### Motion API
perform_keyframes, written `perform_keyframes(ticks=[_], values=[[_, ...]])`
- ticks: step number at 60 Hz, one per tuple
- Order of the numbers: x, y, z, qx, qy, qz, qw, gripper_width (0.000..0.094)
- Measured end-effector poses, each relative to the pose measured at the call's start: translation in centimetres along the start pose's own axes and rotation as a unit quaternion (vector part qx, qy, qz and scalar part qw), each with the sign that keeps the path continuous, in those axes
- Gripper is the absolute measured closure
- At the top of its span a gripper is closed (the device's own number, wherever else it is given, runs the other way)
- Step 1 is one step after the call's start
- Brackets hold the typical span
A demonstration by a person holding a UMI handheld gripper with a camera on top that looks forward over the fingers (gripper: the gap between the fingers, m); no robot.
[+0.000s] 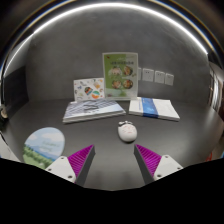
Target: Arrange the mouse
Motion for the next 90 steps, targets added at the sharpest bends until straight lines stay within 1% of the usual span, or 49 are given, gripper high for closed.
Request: perform_keyframes(ticks=[10,19,21,23,25,26,27,29,32,35,43,46,49,52,55,58,64,69,74,78,82,85,90], values=[[4.5,1.2,-7.7,-0.033,0.021,0.011,0.999,0.0106],[5.9,1.4,-11.9,-0.063,0.031,0.012,0.997,0.0107],[5.8,1.9,-12.5,-0.058,0.04,0.0,0.998,0.0106],[6.1,2.2,-13.1,-0.056,0.034,-0.002,0.998,0.0126],[6.3,2.5,-13.6,-0.053,0.034,0.0,0.998,0.0124],[6.4,2.6,-13.8,-0.054,0.034,-0.001,0.998,0.0157],[6.4,2.7,-14.0,-0.054,0.035,-0.003,0.998,0.0162],[6.5,2.8,-14.2,-0.055,0.033,-0.005,0.998,0.0153],[6.7,2.9,-14.5,-0.055,0.022,-0.007,0.998,0.037],[6.7,2.9,-14.5,-0.056,0.019,-0.012,0.998,0.0384],[7.0,3.0,-14.4,-0.064,0.019,-0.023,0.997,0.0489],[7.1,3.1,-14.3,-0.065,0.017,-0.025,0.997,0.0505],[7.6,3.1,-13.9,-0.065,0.0,-0.022,0.998,0.0505],[7.0,3.7,-12.9,-0.053,-0.011,-0.02,0.998,0.0505],[5.2,4.9,-11.1,-0.035,-0.004,-0.024,0.999,0.0505],[2.5,6.3,-9.0,-0.008,0.006,-0.027,1.0,0.0505],[-4.8,7.7,-5.0,0.026,0.028,-0.023,0.999,0.0507],[-13.0,7.3,-1.5,0.035,0.057,-0.024,0.997,0.0507],[-20.0,5.1,0.2,0.04,0.078,-0.02,0.996,0.0506],[-24.3,2.9,0.5,0.022,0.082,-0.019,0.996,0.0503],[-26.7,0.6,0.4,0.002,0.08,-0.006,0.997,0.0502],[-27.6,-0.6,0.0,-0.001,0.071,0.004,0.997,0.049],[-27.8,-2.3,-0.9,-0.021,0.042,0.019,0.999,0.0483]])
Point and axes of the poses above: the point between the fingertips, and its own axes, seen from behind it with the camera up: x to the right, y up, z backward, against the way the camera looks, the point moved 6 cm from there along z, backward, against the way the camera looks, and after that the axes turned 3 degrees about -z, right-handed, at the moved point
